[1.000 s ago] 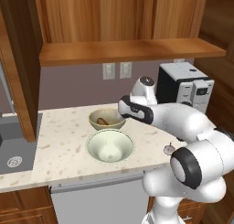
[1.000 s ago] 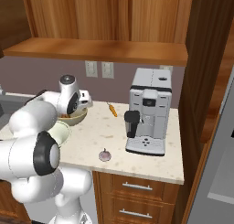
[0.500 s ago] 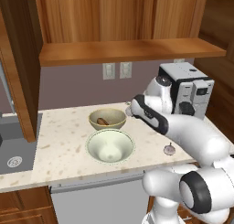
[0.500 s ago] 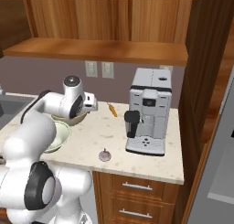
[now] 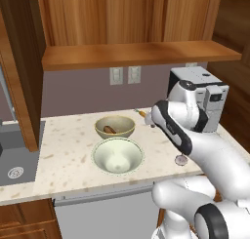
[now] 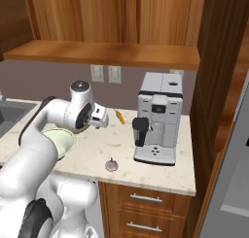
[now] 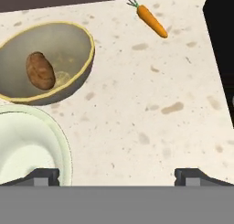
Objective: Pick both bowls and place them on the counter. Then place the potato in one bowl and place the garlic in the other bowl.
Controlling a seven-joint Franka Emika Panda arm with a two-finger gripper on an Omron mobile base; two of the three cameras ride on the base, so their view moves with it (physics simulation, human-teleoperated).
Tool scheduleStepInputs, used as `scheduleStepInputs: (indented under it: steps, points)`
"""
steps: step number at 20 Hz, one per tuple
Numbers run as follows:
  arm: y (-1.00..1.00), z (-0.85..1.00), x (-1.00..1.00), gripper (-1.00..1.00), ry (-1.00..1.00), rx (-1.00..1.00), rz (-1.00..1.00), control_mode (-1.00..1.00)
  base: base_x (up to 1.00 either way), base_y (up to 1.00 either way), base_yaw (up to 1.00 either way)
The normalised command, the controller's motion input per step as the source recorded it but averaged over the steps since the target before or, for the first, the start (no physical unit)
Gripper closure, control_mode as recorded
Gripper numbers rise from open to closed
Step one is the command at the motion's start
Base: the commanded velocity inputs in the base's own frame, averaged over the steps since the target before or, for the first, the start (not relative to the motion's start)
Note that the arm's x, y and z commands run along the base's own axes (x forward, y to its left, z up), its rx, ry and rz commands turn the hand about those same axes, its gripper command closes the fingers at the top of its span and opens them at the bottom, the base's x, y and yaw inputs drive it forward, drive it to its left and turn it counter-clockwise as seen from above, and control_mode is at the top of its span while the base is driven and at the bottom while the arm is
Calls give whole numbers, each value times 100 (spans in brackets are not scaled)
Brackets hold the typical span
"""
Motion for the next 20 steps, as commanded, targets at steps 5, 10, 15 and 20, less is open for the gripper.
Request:
scheduleStepInputs:
  steps: [5, 10, 15, 20]
  points:
    - [-38, 0, -43, -100, 14, 0, -18, -100, 0, 0, 0]
    - [-42, -3, -36, -100, 16, 0, -11, -100, 0, 0, 0]
    - [-35, -17, -40, -100, 3, 0, -2, -100, 0, 0, 0]
    - [-15, -36, -36, -100, -1, 0, 0, -100, 0, 0, 0]
